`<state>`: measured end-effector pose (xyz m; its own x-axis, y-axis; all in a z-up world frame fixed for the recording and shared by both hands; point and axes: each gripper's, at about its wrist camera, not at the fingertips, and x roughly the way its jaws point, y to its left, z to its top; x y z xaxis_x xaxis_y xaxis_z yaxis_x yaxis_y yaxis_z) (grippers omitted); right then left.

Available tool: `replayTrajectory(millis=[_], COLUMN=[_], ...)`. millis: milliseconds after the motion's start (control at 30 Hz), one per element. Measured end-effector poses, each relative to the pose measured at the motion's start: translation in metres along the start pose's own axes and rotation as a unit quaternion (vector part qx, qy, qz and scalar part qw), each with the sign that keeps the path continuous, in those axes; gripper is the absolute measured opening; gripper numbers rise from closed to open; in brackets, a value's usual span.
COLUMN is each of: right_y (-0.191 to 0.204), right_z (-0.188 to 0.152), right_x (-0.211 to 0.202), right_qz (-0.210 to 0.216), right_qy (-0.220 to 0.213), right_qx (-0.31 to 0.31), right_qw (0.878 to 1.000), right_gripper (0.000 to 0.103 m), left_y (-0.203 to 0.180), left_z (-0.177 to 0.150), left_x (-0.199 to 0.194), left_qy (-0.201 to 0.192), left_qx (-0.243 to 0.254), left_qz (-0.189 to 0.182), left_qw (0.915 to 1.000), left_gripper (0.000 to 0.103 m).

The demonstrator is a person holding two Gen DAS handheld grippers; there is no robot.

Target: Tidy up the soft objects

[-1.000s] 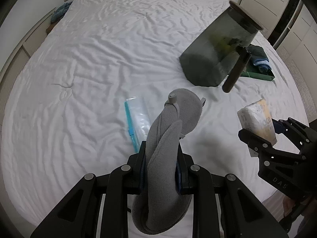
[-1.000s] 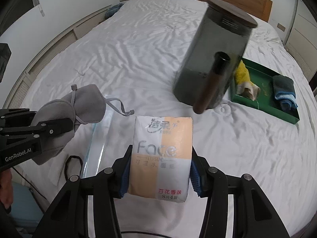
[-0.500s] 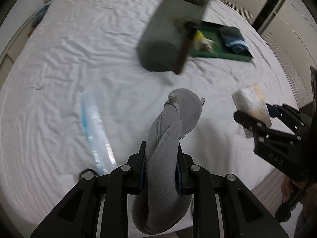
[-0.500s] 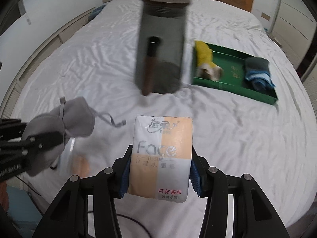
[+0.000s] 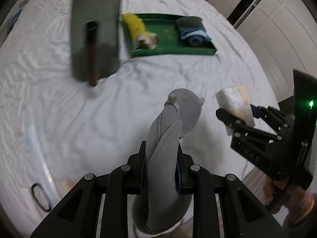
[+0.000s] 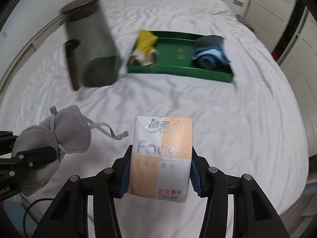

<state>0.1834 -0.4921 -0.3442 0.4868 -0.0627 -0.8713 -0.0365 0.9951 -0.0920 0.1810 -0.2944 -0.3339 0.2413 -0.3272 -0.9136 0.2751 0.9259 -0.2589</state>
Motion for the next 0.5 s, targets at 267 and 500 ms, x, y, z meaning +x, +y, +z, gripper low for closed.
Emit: replayTrajectory(millis=[267, 500], right_y=[-0.057, -0.083], right_z=[0.039, 0.103], right_x=[0.006, 0.028], right_qz=[-0.034, -0.05], right_qy=[-0.034, -0.085], right_qx=[0.011, -0.002], right_qw=[0.999, 0.995], right_gripper=[0.049, 0.049], left_y=[-0.03, -0.034], left_z=[0.071, 0.149], left_x=[0.022, 0.05], left_qy=[-0.053, -0.089], left_qx=[-0.056, -0.101], left_qz=[-0.027, -0.015], left_qw=[0.9967, 0.9907], left_gripper=[0.02, 0.02])
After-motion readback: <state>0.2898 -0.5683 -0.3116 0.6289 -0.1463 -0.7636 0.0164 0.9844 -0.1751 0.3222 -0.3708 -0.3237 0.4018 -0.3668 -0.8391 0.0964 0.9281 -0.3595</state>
